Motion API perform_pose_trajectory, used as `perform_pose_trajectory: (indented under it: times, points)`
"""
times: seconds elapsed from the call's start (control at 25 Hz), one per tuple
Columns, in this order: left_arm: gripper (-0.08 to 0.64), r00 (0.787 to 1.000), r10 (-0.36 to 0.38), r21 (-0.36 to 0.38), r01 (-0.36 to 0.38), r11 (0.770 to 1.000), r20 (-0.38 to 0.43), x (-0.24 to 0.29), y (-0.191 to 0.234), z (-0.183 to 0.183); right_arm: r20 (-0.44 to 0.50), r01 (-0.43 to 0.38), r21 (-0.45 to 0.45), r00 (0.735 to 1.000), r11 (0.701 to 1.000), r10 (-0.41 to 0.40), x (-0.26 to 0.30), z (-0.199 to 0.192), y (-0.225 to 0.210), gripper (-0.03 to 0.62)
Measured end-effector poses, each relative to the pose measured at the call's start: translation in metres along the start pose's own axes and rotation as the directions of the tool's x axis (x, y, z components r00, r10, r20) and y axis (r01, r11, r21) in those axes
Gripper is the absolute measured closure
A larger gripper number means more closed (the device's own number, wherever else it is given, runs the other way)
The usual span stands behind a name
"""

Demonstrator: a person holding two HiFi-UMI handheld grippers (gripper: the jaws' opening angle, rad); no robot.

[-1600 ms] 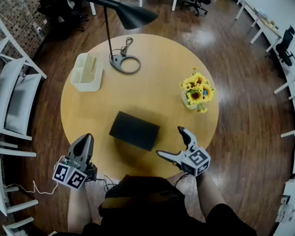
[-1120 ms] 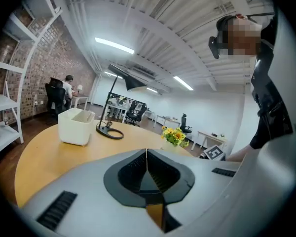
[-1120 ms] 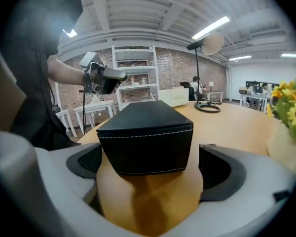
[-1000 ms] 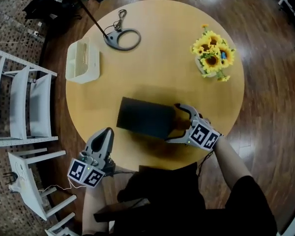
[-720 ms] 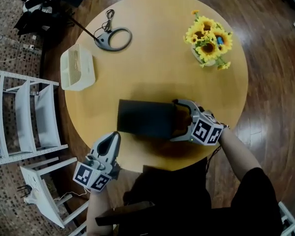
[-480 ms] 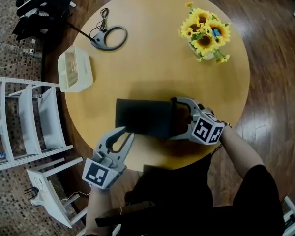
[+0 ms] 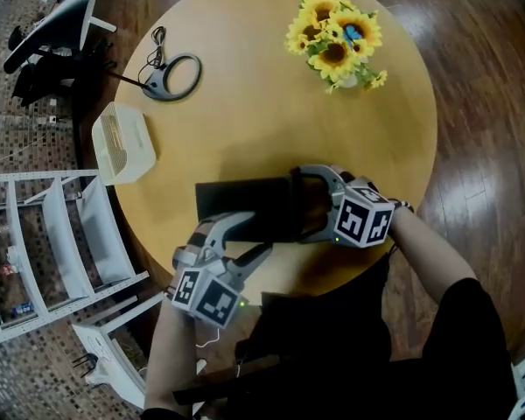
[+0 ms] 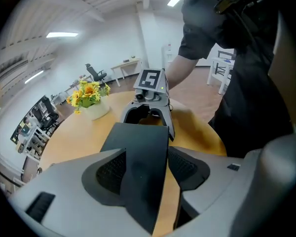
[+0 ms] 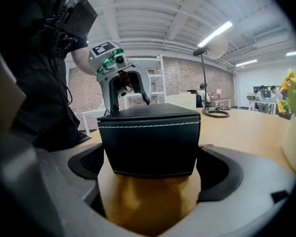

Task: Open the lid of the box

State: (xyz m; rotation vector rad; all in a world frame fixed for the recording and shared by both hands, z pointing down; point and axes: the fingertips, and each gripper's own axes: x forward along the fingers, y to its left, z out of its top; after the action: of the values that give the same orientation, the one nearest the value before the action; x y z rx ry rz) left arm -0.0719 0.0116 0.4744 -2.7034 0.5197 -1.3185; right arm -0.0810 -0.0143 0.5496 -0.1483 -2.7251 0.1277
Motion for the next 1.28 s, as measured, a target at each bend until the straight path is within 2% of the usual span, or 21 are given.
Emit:
perform_pose_trajectory:
  times: [0.28,0.36,0.44,0.48,0.52,0.56,0.68,0.76,0.84,0.96,1.16,1.28]
  points:
    - [0.287,1.0,0.007,0.033,-0.006,0.999,-0.011,-0.002,0.002,0.002,-0.009,0.005,-0.006,1.0,1.0,-0.005,0.0,-0.002,0.0,0.018]
    - [0.287,1.0,0.023,0.012,-0.023,1.0,0.004,-0.007,0.007,0.005,-0.011,0.008,0.006,1.0,1.0,-0.008,0.0,-0.005,0.0,0.025]
    - [0.292,0.995,0.079,-0.039,-0.077,0.996,0.064,-0.018,0.02,0.014,-0.02,0.016,-0.005,1.0,1.0,-0.016,0.0,-0.005,0.0,0.029]
    - [0.413,0.989,0.112,-0.057,-0.107,0.993,0.093,-0.023,0.028,0.019,-0.021,0.021,-0.013,1.0,1.0,-0.021,0.0,-0.004,0.001,0.029]
    - [0.434,0.988,0.121,-0.056,-0.116,0.992,0.099,-0.025,0.033,0.02,-0.015,0.024,-0.008,1.0,1.0,-0.024,0.001,-0.002,0.001,0.023]
    - [0.426,0.992,0.1,-0.038,-0.097,0.995,0.079,-0.022,0.031,0.018,-0.003,0.025,0.011,1.0,1.0,-0.025,0.001,-0.002,0.001,0.011]
    - [0.305,1.0,-0.013,0.019,0.013,1.0,0.012,-0.007,0.008,0.006,0.007,0.031,0.054,0.999,0.998,-0.031,0.003,-0.003,0.006,-0.026]
    - [0.307,1.0,-0.017,0.043,0.017,0.999,0.017,-0.007,0.003,0.005,0.023,0.052,0.061,0.998,0.997,-0.053,0.002,0.0,0.008,-0.026]
    - [0.305,1.0,-0.013,0.031,0.012,0.999,0.027,-0.009,0.004,0.004,0.055,0.084,0.061,0.995,0.995,-0.087,0.002,0.006,0.007,-0.026]
    - [0.31,0.999,-0.044,0.017,0.044,0.999,0.029,-0.009,0.002,0.006,0.076,0.103,0.07,0.991,0.992,-0.108,0.003,0.009,0.006,-0.026]
    - [0.281,0.994,-0.108,0.1,0.109,0.989,-0.015,-0.002,-0.014,0.002,0.069,0.097,0.064,0.993,0.993,-0.101,0.005,0.009,0.005,-0.024]
    - [0.285,0.995,-0.093,0.128,0.096,0.987,-0.027,0.002,-0.013,0.0,0.064,0.098,0.061,0.993,0.993,-0.102,0.005,0.008,0.005,-0.012]
